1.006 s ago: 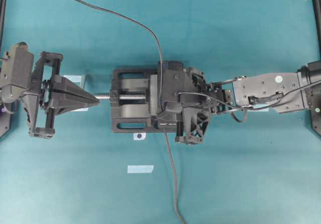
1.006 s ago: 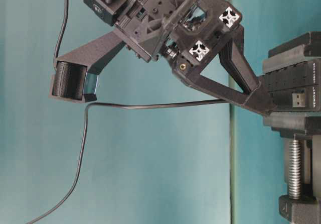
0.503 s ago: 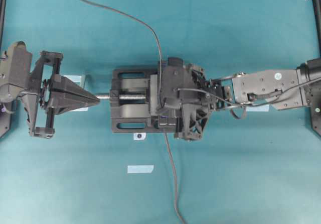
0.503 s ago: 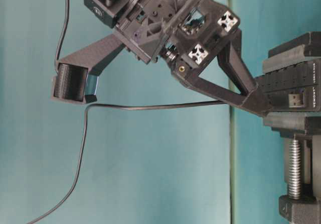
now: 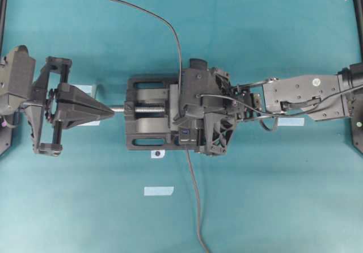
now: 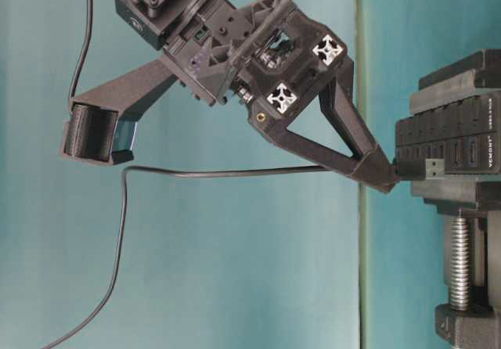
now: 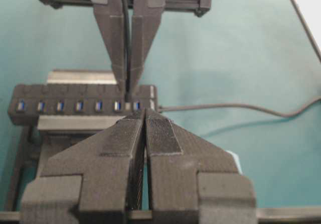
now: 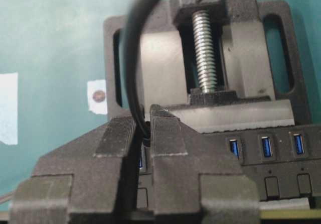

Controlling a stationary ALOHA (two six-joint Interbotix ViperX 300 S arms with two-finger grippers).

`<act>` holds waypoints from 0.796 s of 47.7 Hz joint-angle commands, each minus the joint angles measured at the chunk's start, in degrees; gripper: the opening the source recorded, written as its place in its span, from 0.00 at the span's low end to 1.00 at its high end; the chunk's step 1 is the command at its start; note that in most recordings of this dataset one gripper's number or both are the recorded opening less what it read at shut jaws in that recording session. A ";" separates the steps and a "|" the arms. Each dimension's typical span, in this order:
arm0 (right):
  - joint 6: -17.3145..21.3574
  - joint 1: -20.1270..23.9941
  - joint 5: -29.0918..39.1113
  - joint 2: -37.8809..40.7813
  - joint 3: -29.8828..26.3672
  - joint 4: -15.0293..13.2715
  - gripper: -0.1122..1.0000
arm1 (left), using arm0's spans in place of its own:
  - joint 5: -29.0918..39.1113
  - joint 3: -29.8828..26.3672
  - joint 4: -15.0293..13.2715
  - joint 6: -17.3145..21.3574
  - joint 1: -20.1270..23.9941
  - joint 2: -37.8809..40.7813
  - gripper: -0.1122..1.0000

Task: Insert the USB into the front port of the fixed hub.
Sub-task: 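Push the held plug into the hub's front port with the right gripper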

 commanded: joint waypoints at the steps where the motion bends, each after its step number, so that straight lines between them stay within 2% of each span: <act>1: 0.26 0.18 -1.41 -2.02 -1.41 -0.26 0.11 | -0.53 -1.41 0.09 0.09 0.00 -0.09 0.10; 13: 0.44 0.79 -1.32 -2.20 -0.62 -0.26 0.11 | -0.53 -0.97 0.09 0.00 -0.09 -0.09 0.10; 29: 0.79 3.16 2.64 -3.60 -0.26 0.09 0.11 | -0.53 -0.79 0.09 0.00 -0.09 0.53 0.10; 38: 0.79 2.81 2.29 -2.29 -0.09 0.09 0.11 | -0.62 -0.79 0.09 0.00 0.00 0.97 0.10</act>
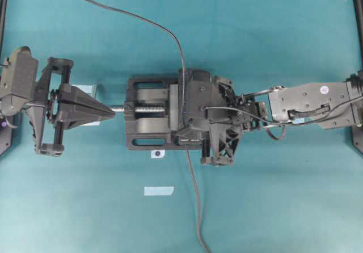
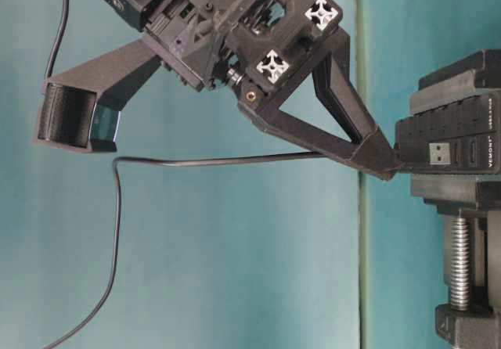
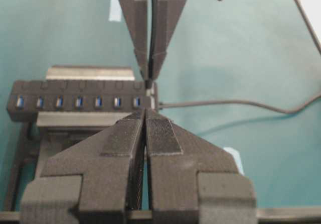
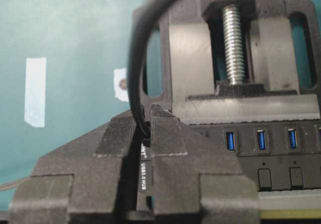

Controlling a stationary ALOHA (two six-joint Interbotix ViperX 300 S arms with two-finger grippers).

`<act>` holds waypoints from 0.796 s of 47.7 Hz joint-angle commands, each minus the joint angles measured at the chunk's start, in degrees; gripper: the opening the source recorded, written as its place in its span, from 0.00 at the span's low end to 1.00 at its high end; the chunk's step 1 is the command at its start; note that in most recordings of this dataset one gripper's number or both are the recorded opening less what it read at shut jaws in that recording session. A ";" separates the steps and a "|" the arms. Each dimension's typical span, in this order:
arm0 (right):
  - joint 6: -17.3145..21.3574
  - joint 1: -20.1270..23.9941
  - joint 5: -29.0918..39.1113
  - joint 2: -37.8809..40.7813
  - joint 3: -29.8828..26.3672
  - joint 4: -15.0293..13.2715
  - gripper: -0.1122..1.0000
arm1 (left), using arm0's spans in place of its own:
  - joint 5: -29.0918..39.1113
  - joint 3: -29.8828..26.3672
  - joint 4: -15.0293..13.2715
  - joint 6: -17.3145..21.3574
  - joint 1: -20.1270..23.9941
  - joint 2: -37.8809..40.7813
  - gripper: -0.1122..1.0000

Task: Insert the USB into the front port of the fixed hub.
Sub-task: 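Push the held plug into the hub's front port with the right gripper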

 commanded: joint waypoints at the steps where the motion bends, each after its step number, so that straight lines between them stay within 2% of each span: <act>1: 0.70 -0.18 -0.53 -0.35 -0.53 0.09 0.11 | -0.62 -0.79 0.09 0.00 0.00 0.09 0.10; 21: 0.53 -1.85 -1.93 1.76 0.35 -0.18 0.11 | -0.53 -0.70 0.09 0.00 -0.09 0.09 0.10; 38: 0.70 -1.05 -2.72 1.76 1.23 0.09 0.11 | -0.62 -0.88 0.09 -0.09 0.00 0.18 0.10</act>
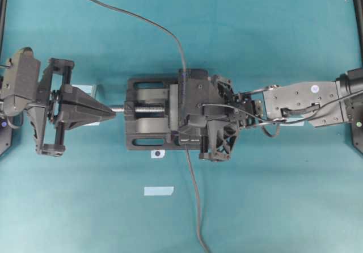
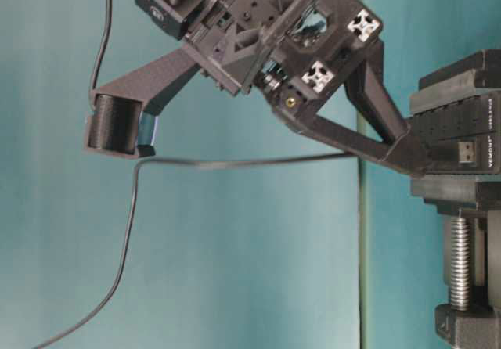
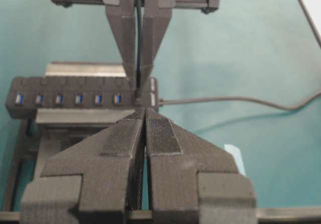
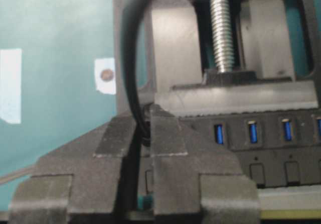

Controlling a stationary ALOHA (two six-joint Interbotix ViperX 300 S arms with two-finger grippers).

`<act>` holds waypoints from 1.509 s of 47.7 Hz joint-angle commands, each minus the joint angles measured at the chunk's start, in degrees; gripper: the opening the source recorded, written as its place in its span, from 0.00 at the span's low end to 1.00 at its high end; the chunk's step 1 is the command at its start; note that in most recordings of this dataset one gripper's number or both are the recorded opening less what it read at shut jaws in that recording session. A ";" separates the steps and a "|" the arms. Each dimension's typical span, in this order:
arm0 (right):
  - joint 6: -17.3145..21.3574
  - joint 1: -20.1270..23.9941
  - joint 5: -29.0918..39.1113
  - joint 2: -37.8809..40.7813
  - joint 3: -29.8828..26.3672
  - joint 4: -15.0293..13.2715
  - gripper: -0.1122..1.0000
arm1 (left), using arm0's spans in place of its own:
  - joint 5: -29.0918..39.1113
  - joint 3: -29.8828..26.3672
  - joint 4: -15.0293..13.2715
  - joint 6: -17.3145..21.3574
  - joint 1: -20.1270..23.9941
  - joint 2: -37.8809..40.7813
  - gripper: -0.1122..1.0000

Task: Insert the USB into the front port of the fixed hub.
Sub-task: 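Push the held plug into the hub's front port with the right gripper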

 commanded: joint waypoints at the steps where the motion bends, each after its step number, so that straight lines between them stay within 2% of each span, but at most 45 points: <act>1: 0.79 0.44 -0.26 -0.70 -0.18 0.18 0.11 | -0.62 -0.79 0.09 0.00 0.00 -0.18 0.10; 19: 1.05 1.49 -0.26 0.35 0.35 0.70 0.11 | -0.70 -0.79 0.09 -0.18 -0.09 -0.18 0.10; 32: 3.60 1.49 -0.35 0.88 1.32 0.70 0.11 | -0.70 -0.70 0.09 -0.18 -0.09 -0.18 0.10; 47: 3.78 1.41 -1.23 2.11 3.34 0.70 0.11 | -0.70 -0.62 0.09 -0.18 -0.09 -0.09 0.10; 72: 4.13 2.29 -0.70 4.04 3.43 0.70 0.11 | -0.70 -1.14 0.09 -0.09 -0.09 -0.18 0.10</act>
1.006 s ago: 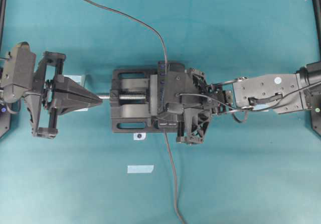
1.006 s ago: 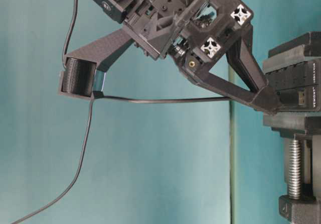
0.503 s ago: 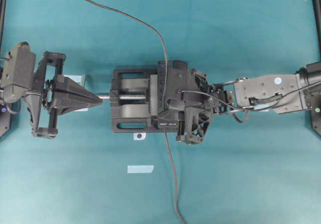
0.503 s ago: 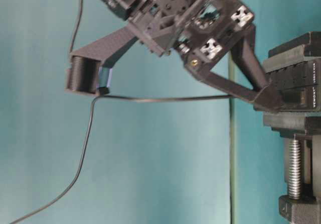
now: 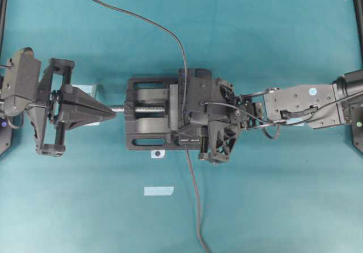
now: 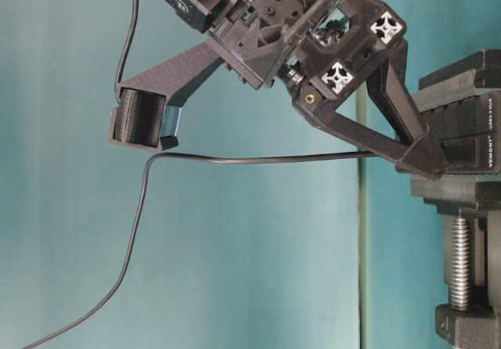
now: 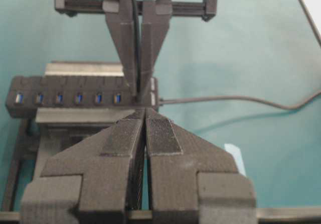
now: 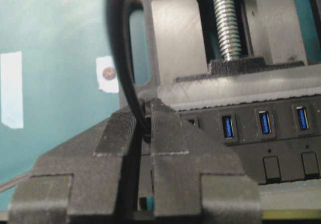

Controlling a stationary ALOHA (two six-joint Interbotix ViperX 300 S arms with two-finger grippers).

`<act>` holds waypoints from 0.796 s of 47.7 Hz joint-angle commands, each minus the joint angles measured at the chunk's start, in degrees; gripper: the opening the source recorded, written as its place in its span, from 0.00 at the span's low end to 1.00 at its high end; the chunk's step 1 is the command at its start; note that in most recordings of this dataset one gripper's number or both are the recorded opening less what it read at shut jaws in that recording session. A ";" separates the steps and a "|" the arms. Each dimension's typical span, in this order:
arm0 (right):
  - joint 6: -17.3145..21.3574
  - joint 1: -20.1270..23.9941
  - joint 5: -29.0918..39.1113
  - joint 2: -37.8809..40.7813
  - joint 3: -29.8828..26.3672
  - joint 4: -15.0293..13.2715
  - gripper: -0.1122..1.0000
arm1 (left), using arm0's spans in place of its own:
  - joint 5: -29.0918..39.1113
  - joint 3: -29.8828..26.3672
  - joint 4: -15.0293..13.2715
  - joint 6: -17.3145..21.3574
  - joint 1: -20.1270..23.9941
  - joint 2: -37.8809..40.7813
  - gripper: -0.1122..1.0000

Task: Insert the USB into the front port of the fixed hub.
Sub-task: 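Push the held plug into the hub's front port with the right gripper, then open the right gripper and pull it back from the hub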

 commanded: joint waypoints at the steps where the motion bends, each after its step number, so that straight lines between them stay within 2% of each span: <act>1: 1.05 1.85 1.14 2.02 1.23 0.26 0.11 | -0.62 -1.14 0.09 0.00 0.00 -0.18 0.10; 15: 0.97 1.76 1.49 1.85 -0.18 0.18 0.11 | -0.62 -1.41 0.09 0.09 -0.09 -0.18 0.10; 24: 0.97 0.97 1.67 1.58 -0.70 0.18 0.15 | -0.53 -0.62 0.09 0.00 -0.09 -0.26 0.10; 28: 0.97 0.62 1.76 1.41 -0.79 0.18 0.20 | -0.62 -0.44 0.09 -0.09 -0.09 -0.18 0.10; 31: 1.05 0.35 1.85 1.32 -0.97 0.18 0.27 | -0.97 -0.18 0.09 0.00 -0.09 -0.18 0.10; 38: 1.23 0.00 2.90 0.70 -1.85 0.26 0.51 | -2.46 -0.79 0.09 -0.18 -0.18 -0.44 0.10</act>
